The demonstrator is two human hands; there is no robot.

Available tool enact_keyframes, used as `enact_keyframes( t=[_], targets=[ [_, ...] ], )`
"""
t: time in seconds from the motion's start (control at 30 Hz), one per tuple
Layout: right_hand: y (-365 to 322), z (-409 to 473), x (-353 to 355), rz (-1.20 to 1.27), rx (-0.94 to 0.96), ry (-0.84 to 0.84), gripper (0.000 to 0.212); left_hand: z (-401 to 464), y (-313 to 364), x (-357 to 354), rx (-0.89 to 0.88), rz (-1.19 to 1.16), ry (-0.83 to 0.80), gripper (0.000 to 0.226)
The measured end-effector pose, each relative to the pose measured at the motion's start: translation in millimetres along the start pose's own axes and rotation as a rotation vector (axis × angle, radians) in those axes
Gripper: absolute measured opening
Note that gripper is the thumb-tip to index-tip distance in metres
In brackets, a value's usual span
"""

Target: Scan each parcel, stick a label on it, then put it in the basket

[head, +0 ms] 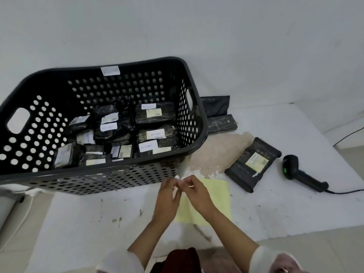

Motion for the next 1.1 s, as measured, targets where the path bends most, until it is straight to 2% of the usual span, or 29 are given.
enact_keyframes(
  t=[0.13,0.3,0.4,0.47,0.6,0.73,0.8,0.9,1.1],
  targets=[
    [-1.3,-3.4,35.9,0.050,0.009,0.164,0.016,14.1,31.2,-27.9,-0.127,0.056,-0.145,0.025],
    [17.9,-8.5,97.3,0.152,-0.034,0.296,0.013,29.2,63.5,-74.1,-0.236,0.093,-0.385,0.034],
    [44.4,-11.9,146.2,0.157,-0.144,0.440,0.005,38.4,81.6,-100.0,-0.259,0.117,-0.413,0.028],
    [68.3,-17.1,184.7,0.205,-0.246,0.545,0.006,45.8,92.4,-119.8,-0.253,0.148,-0.409,0.028],
    [106.6,-30.0,252.4,0.405,-0.336,0.662,0.007,57.2,110.8,-167.2,-0.249,0.285,-0.448,0.042],
    [124.2,-35.5,303.6,0.436,-0.353,0.693,0.016,68.1,115.6,-211.0,-0.088,0.403,-0.452,0.080],
    [126.9,-33.4,325.0,0.408,-0.349,0.687,0.013,73.6,113.5,-225.6,-0.016,0.474,-0.417,0.090],
    [129.2,-26.2,348.2,0.362,-0.340,0.656,0.007,78.3,106.4,-241.4,-0.003,0.600,-0.401,0.087],
    [124.2,3.3,364.3,0.193,-0.293,0.478,0.006,84.6,85.3,-247.1,0.008,0.510,-0.543,0.077]
  ],
)
Point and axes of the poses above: each hand's wrist, its own z-axis towards the middle knuckle, its own x-axis out of the back of the hand, y = z × x, the point moved 7 cm from there along z, towards the middle knuckle, and after that the axes turned 3 degrees about -y, right-handed, at the moved point
